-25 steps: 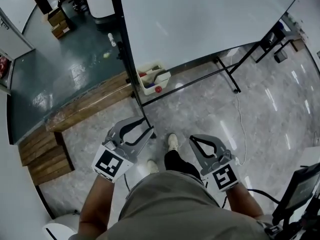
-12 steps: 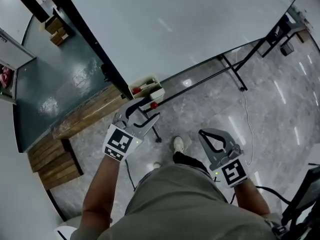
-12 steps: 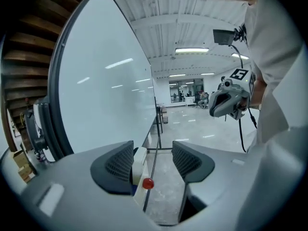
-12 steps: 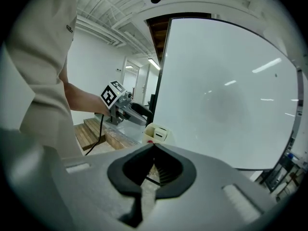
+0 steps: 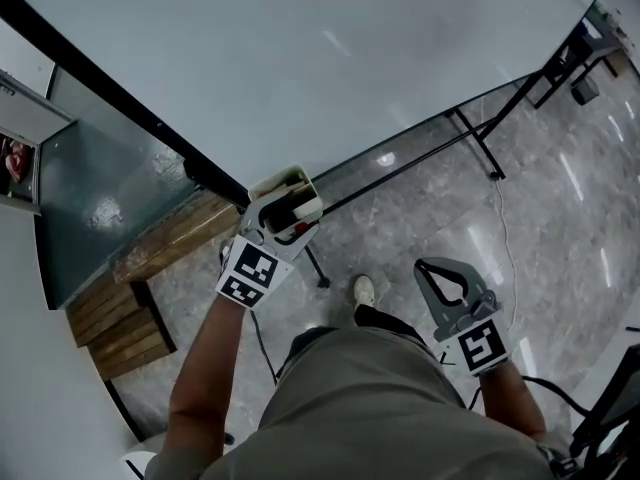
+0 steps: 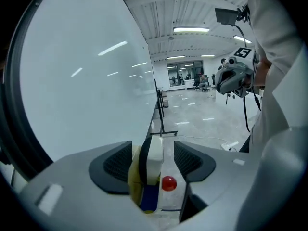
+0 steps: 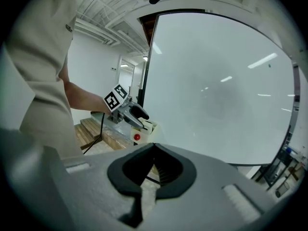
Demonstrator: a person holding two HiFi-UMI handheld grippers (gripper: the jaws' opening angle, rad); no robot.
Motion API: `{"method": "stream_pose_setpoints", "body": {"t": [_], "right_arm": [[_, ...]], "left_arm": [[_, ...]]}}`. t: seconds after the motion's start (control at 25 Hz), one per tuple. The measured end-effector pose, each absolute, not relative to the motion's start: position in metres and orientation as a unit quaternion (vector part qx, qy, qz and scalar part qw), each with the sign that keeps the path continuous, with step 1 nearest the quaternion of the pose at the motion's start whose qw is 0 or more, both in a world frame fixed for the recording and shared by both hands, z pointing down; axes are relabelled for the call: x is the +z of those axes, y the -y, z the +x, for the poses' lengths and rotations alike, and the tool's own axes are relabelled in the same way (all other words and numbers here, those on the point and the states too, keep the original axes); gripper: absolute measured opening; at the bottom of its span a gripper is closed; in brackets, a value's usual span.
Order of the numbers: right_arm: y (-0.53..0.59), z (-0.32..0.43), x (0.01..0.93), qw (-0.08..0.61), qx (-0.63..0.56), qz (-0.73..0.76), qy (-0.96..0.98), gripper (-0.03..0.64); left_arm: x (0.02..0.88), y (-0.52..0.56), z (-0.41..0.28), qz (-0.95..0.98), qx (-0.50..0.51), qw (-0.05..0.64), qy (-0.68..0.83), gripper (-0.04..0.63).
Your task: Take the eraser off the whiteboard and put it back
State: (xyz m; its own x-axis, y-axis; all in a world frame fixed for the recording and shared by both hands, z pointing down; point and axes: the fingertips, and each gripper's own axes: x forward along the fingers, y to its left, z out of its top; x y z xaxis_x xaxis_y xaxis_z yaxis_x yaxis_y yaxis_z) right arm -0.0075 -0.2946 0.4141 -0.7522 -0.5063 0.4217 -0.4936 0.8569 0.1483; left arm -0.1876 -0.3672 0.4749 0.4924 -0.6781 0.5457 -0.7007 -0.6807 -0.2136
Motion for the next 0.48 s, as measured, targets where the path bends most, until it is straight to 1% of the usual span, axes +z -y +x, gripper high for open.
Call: {"method": "stream_pose_setpoints", "body": {"t": [0.32,0.48], "right_arm": [[0.312,0.001,0.429,0.226,0.002,0.267,0.937,0.003],[0.318,0.003,0.431,0.222,0.008,0.269,0.937,0.003]], "left_arm": [[0.499,0.377,-0.182,0.846,0.374,0.022,0.379,0.266],[0.504,0.382,-0.180,0.841,0.390,0.023,0.374,0.252]]}}
